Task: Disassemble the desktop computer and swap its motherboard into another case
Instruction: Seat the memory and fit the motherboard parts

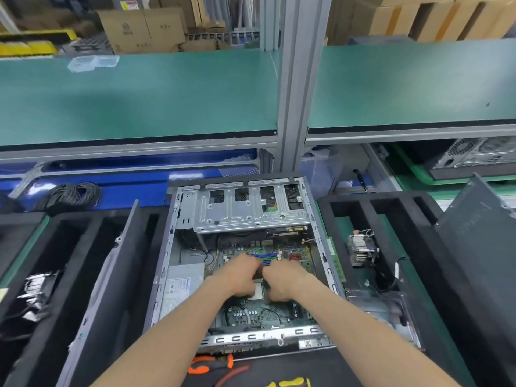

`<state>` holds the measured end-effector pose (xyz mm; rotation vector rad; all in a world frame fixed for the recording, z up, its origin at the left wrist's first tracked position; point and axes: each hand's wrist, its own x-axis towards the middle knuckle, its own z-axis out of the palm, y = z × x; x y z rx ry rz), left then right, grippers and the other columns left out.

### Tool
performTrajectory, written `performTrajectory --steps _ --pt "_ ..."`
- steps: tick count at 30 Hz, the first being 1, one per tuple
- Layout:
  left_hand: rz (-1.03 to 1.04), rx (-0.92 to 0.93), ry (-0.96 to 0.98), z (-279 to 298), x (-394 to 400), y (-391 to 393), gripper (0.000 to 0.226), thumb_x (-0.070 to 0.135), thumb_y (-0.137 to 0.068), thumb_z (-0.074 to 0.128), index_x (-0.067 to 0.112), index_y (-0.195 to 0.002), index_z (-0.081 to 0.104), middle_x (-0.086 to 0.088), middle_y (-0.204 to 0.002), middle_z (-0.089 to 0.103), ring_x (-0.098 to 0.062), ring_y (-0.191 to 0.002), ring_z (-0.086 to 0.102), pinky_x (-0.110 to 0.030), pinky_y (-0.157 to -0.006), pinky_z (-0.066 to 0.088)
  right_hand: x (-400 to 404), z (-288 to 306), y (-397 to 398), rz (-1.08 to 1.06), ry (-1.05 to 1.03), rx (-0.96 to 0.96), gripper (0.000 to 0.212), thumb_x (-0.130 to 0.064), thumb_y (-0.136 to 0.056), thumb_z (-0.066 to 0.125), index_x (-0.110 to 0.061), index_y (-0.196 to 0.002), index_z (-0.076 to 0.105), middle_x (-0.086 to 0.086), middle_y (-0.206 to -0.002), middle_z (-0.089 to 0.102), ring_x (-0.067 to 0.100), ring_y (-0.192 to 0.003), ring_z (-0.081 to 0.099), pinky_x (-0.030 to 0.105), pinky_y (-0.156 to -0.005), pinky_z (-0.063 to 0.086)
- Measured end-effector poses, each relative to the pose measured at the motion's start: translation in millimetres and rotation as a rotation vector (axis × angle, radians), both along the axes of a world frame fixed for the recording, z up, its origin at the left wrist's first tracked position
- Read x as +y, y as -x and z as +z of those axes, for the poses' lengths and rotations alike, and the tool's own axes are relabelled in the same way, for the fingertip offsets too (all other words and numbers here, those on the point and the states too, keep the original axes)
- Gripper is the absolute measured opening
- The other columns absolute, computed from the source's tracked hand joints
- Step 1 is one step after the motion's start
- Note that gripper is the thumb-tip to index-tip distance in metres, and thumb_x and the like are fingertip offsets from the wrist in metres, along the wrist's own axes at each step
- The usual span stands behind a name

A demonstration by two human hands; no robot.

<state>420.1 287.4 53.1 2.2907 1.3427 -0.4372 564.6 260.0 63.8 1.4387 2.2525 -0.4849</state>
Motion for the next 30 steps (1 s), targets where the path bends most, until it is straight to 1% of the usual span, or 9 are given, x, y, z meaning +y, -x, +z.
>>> performTrajectory --steps 5,11,14,16,19,21,24,28,30 --pt "0.034 0.013 0.015 -4 -3 2 0.026 0.004 -0.071 0.058 0.026 -0.083 0.048 0.001 -0.082 0.048 -0.026 -0.085 0.059 -0.036 -0.064 0.052 -2 -8 1 0.035 -0.033 -0.017 0.043 -0.046 -0.085 0.066 -0.013 -0.113 0.059 0.01 -0.1 0.063 0.034 -0.097 0.062 0.04 -0.073 0.042" --pt "0.088 -0.008 0.019 -4 -6 2 0.033 0.001 -0.073 0.056 0.028 -0.092 0.053 0.0 -0.091 0.053 -0.025 -0.086 0.061 -0.036 -0.065 0.053 -5 -14 5 0.0 -0.039 -0.049 0.044 -0.048 -0.084 0.063 -0.017 -0.114 0.057 0.009 -0.106 0.065 0.033 -0.101 0.062 0.042 -0.074 0.039" --pt "0.103 -0.02 0.019 -4 -8 3 0.036 -0.002 -0.075 0.055 0.028 -0.095 0.056 0.0 -0.097 0.056 -0.026 -0.091 0.062 -0.039 -0.073 0.057 -7 -16 8 -0.012 -0.054 -0.071 0.053 -0.058 -0.081 0.064 -0.018 -0.116 0.058 0.008 -0.107 0.065 0.032 -0.102 0.062 0.042 -0.075 0.039" --pt "0.107 -0.027 0.015 -5 -8 3 0.038 -0.004 -0.076 0.055 0.029 -0.093 0.052 -0.002 -0.101 0.058 -0.026 -0.093 0.062 -0.038 -0.073 0.056 -8 -16 9 -0.005 -0.064 -0.074 0.06 -0.065 -0.079 0.065 -0.018 -0.116 0.059 0.007 -0.106 0.066 0.031 -0.1 0.062 0.042 -0.075 0.041" --pt "0.106 -0.052 0.018 -7 -8 4 0.04 -0.008 -0.077 0.054 0.028 -0.094 0.053 -0.006 -0.109 0.063 -0.027 -0.095 0.061 -0.038 -0.074 0.054 -8 -11 6 0.028 -0.089 -0.046 0.06 -0.07 -0.078 0.061 -0.018 -0.11 0.06 0.007 -0.1 0.066 0.03 -0.094 0.063 0.041 -0.071 0.041" --pt "0.114 -0.058 0.021 -9 -8 4 0.039 -0.009 -0.078 0.053 0.025 -0.098 0.058 -0.007 -0.109 0.063 -0.027 -0.096 0.061 -0.038 -0.077 0.054 -7 -5 2 0.008 -0.088 0.007 0.047 -0.063 -0.081 0.058 -0.019 -0.098 0.058 0.006 -0.09 0.061 0.031 -0.091 0.064 0.04 -0.07 0.04" --pt "0.127 -0.051 0.02 -11 -7 4 0.033 -0.009 -0.08 0.052 0.019 -0.097 0.059 -0.006 -0.103 0.063 -0.026 -0.092 0.061 -0.033 -0.069 0.048 -4 5 -4 -0.053 -0.104 0.098 0.028 -0.047 -0.084 0.055 -0.019 -0.087 0.052 0.001 -0.078 0.05 0.031 -0.082 0.06 0.039 -0.069 0.042" --pt "0.145 -0.054 0.027 -13 -6 4 0.039 -0.011 -0.08 0.05 0.012 -0.108 0.063 -0.009 -0.108 0.065 -0.027 -0.095 0.063 -0.039 -0.078 0.056 -3 10 -5 -0.085 -0.191 0.169 0.016 -0.032 -0.083 0.054 -0.02 -0.093 0.051 0.007 -0.085 0.057 0.034 -0.089 0.063 0.039 -0.07 0.042" --pt "0.146 -0.061 0.026 -12 -6 4 0.039 -0.011 -0.08 0.05 0.015 -0.107 0.063 -0.008 -0.108 0.065 -0.025 -0.091 0.061 -0.036 -0.073 0.052 -2 10 -5 -0.104 -0.247 0.192 0.016 -0.031 -0.084 0.055 -0.02 -0.095 0.053 0.01 -0.092 0.063 0.035 -0.09 0.065 0.04 -0.07 0.043"
